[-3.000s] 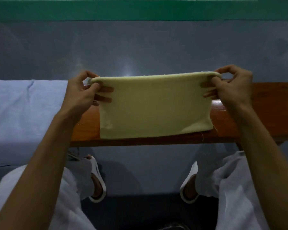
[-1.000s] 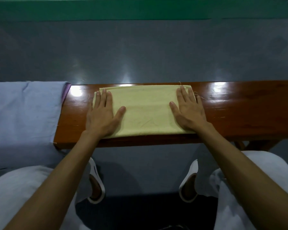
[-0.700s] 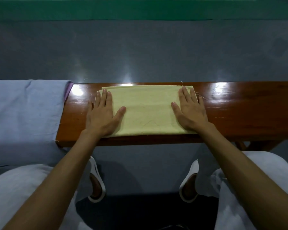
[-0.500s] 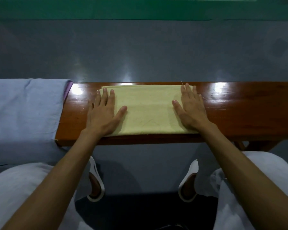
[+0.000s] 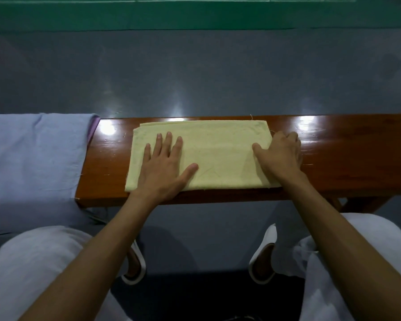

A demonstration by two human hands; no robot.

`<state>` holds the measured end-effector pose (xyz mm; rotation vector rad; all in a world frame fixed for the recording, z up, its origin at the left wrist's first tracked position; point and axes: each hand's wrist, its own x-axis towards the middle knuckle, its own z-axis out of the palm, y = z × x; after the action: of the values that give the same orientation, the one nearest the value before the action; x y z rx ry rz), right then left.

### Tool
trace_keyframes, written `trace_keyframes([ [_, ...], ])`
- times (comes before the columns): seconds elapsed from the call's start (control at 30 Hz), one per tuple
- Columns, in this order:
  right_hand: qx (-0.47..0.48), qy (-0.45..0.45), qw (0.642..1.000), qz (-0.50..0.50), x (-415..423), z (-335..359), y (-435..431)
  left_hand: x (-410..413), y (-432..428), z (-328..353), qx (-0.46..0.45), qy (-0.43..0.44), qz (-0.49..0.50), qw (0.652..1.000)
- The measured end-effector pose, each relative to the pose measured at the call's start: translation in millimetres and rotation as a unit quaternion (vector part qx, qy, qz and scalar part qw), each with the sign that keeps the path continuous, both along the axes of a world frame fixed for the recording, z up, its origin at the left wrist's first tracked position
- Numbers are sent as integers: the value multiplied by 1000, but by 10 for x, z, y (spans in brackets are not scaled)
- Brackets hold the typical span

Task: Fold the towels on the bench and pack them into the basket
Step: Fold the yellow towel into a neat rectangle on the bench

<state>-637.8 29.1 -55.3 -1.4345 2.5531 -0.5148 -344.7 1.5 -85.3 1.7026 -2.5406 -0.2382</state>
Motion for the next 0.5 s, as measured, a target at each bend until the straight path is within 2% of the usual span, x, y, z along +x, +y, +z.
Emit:
trace_keyframes([
  [0.23, 55, -50, 995, 58, -178, 102, -30, -162, 85, -23, -10, 3, 4, 1000],
  [0.3, 50, -77, 994, 67, -270, 163, -12, -229, 136, 2, -6, 30, 2, 1000],
  [0.37, 21, -117, 991, 59, -399, 204, -1, -310, 170, 57, 28, 137, 16, 990],
  [0.4, 1, -135, 989, 51, -463, 218, 1, -344, 182, 111, 66, 235, 29, 969],
  [0.47, -49, -177, 983, 21, -553, 298, 16, -386, 186, 254, 152, 451, 50, 878],
  [0.5, -74, -208, 975, 4, -580, 349, 25, -385, 176, 323, 169, 520, 60, 835],
])
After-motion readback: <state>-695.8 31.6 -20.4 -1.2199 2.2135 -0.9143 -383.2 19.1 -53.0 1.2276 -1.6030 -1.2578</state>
